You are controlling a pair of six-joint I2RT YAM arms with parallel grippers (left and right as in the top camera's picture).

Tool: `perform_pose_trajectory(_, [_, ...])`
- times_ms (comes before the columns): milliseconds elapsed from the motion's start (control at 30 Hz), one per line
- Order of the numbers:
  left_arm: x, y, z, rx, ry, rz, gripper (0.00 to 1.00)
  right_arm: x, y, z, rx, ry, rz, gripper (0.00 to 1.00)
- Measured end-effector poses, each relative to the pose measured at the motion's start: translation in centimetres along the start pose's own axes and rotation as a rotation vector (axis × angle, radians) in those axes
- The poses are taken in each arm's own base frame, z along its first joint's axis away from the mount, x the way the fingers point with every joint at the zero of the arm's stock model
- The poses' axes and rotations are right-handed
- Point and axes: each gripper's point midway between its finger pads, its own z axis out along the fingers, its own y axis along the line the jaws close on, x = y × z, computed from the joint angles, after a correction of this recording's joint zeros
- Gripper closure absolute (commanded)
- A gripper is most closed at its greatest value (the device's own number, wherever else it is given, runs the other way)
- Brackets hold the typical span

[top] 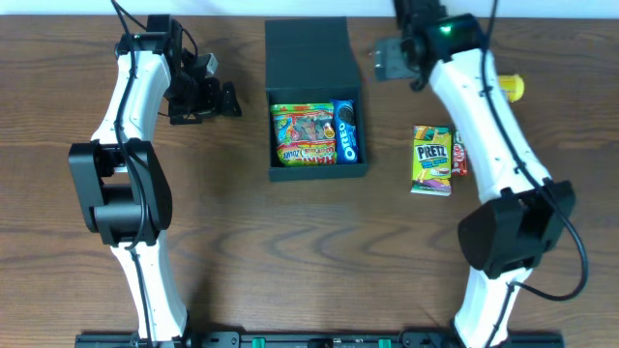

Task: Pack container
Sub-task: 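Open the right gripper and withdraw it toward the snack pile, then lower the right gripper onto the brown Pocky box and grasp it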

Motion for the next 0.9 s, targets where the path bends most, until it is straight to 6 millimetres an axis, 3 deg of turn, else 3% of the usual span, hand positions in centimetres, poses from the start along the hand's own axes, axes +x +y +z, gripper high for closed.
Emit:
perform_pose_trajectory(133, [0.0,0.0,0.0,0.000,0.000,0.000,0.05,-0.4,-4.7,1.2,0.028,0.022,0.069,0.04])
perform_pose_trajectory(233, [0.0,0.0,0.0,0.000,0.000,0.000,0.04,-0.2,-11.3,2.4,0.066,0.053,0.142,0.03])
perform_pose_trajectory(333, [0.0,0.0,0.0,0.000,0.000,-0.001,0.05,0.8,-14.9,2.8,0.092,0.092,0.112,0.01])
perform_pose_trajectory(500, [0.0,-0.1,0.1,0.000,0.001,0.002,0.05,3.4,-17.3,4.2,0.098,0.180,-0.005,0.01])
perform_pose_trajectory(700, [-0.3,-0.6,0.2,0.001,-0.008,0.017,0.05,9.0,-19.5,7.7,0.047,0.318,-0.063,0.01])
perform_pose_trajectory(900, [-0.3,-1.0,0.4,0.002,-0.009,0.028,0.04,12.6,-20.0,9.3,-0.061,0.384,-0.054,0.01])
